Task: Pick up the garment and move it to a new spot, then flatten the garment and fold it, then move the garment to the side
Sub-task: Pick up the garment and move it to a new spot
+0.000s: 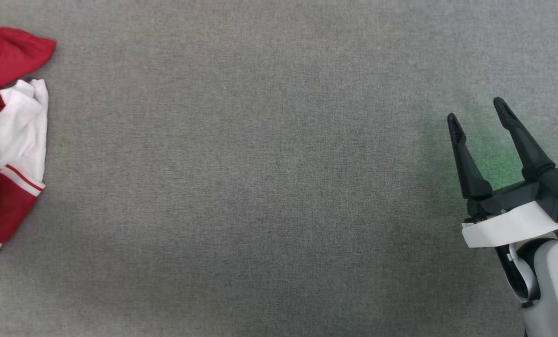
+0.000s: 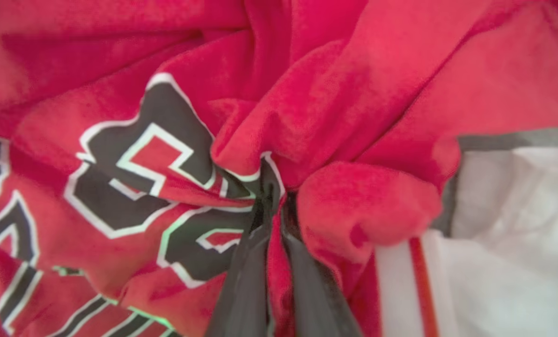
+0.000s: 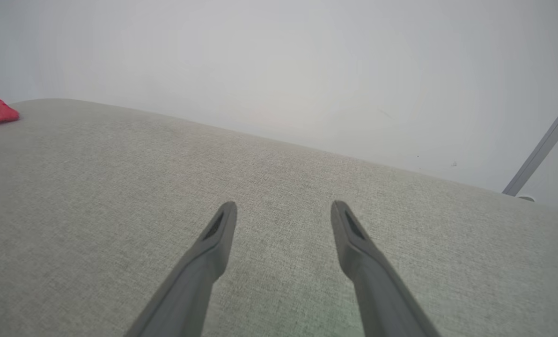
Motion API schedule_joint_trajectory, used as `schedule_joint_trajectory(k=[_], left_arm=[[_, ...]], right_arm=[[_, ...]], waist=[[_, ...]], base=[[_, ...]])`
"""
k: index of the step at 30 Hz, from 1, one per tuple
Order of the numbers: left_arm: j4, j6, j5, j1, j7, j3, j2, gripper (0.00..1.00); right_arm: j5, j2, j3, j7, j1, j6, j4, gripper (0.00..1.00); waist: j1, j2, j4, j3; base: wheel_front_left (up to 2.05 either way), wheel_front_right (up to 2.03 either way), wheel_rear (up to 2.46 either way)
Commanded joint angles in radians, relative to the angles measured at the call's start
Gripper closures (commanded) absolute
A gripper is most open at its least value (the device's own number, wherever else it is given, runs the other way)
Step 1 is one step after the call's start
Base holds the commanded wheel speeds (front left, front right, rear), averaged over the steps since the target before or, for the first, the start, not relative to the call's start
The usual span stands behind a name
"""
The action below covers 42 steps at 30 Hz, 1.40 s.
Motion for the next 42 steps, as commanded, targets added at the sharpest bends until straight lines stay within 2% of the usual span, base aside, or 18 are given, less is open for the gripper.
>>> schedule_joint_trajectory(k=[1,12,19,30,37,42], left_arm=[[0.017,-0.004,0.011,0.026,-0.01,-0.014,-0.017,1.0],[-0.083,-0.039,0.057,-0.059,-0.138,-0.076,0.075,1.0],[-0.176,-0.045,0.07,-0.108,-0.149,-0.127,0.12,1.0],[-0.421,-0.046,0.016,-0.116,-0.052,-0.23,0.17,1.0],[-0.591,-0.046,-0.023,-0.086,0.027,-0.273,0.193,1.0],[-0.764,-0.038,-0.042,-0.051,0.11,-0.299,0.186,1.0]], right_arm=[[0.002,0.005,-0.004,-0.008,0.004,0.0,0.003,0.0],[0.01,0.027,-0.038,-0.022,0.048,0.0,0.028,0.0],[0.014,0.048,-0.041,-0.032,0.068,0.0,0.044,0.0],[0.017,0.082,-0.061,-0.051,0.089,0.0,0.064,0.0],[0.018,0.101,-0.087,-0.063,0.102,0.0,0.072,0.0],[0.02,0.116,-0.117,-0.073,0.11,0.0,0.081,0.0]], waist=[[0.0,0.0,0.009,-0.017],[0.0,0.0,0.06,-0.141],[0.0,0.0,0.082,-0.219],[0.0,0.0,0.054,-0.307],[0.0,0.0,-0.002,-0.324],[0.0,0.0,-0.056,-0.333]], base=[[0.0,0.0,0.0],[0.0,0.0,0.0],[0.0,0.0,0.0],[0.0,0.0,0.0],[0.0,0.0,0.0],[0.0,0.0,0.0]])
